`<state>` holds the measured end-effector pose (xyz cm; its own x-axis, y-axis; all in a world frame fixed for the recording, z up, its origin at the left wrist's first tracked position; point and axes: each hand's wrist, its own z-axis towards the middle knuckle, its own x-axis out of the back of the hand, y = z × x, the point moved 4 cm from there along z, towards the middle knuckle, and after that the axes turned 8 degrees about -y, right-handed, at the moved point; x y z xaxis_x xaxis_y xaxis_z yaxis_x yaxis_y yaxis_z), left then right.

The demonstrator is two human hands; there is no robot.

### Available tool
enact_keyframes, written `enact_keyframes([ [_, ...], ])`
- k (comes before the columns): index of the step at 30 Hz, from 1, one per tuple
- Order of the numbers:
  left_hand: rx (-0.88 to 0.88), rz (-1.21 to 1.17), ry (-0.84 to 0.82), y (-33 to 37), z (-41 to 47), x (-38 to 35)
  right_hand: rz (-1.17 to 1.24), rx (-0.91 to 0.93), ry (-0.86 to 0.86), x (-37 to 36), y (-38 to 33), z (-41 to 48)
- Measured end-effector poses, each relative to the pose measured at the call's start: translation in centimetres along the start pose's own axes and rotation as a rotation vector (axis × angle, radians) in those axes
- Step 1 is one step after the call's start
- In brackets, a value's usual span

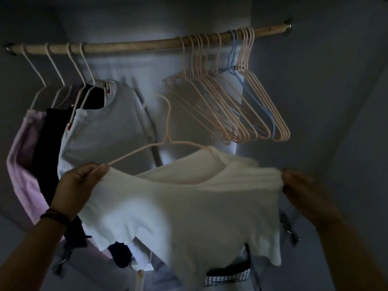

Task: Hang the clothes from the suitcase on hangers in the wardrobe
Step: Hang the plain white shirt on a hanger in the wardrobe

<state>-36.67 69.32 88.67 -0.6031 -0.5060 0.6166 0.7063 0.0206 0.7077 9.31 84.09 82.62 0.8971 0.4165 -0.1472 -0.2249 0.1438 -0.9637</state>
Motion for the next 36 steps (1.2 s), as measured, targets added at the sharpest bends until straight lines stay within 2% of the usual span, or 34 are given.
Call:
enact_keyframes([
  [2,-0.003,-0.092,0.047,0.0,0.3,0.3,-0.188,-0.031,0.001,-0.4,0.2,-0.2],
  [5,-0.059,-0.081,0.050,0.6,0.6,0.6,-0.268,-0.026,0.082,-1.0,-0.2,0.5],
  [12,-0.138,-0.017,0.027,3.1,0.4,0.5,-0.367,0.148,0.164,-5.2,-1.9,1.7],
  [15,-0.122,-0.028,0.004,3.4,-0.1,0.2,-0.390,0.168,0.155,-7.9,-1.5,1.9],
  [20,-0.128,-0.044,0.005,4.1,-0.7,-0.7,-0.486,0.131,0.261,-10.6,-0.4,3.1],
  [26,-0.127,-0.006,0.030,3.2,-1.1,-0.7,-0.500,0.188,0.376,-9.9,-1.5,4.7],
  [28,-0.109,0.022,0.032,2.2,-1.2,-0.3,-0.548,0.167,0.258,-8.9,-3.2,5.8],
  [30,-0.091,0.024,0.028,1.6,-1.3,0.1,-0.560,0.029,0.023,-8.2,-4.8,7.0],
  [32,-0.079,0.017,0.021,1.3,-1.3,0.5,-0.377,-0.127,-0.129,-7.7,-5.9,7.9],
  [34,-0.076,-0.007,0.020,1.1,-1.3,0.8,-0.211,-0.181,-0.155,-7.5,-6.8,8.6],
  [36,-0.075,-0.045,0.027,1.0,-1.1,1.0,-0.169,-0.141,-0.155,-7.8,-7.3,9.0],
])
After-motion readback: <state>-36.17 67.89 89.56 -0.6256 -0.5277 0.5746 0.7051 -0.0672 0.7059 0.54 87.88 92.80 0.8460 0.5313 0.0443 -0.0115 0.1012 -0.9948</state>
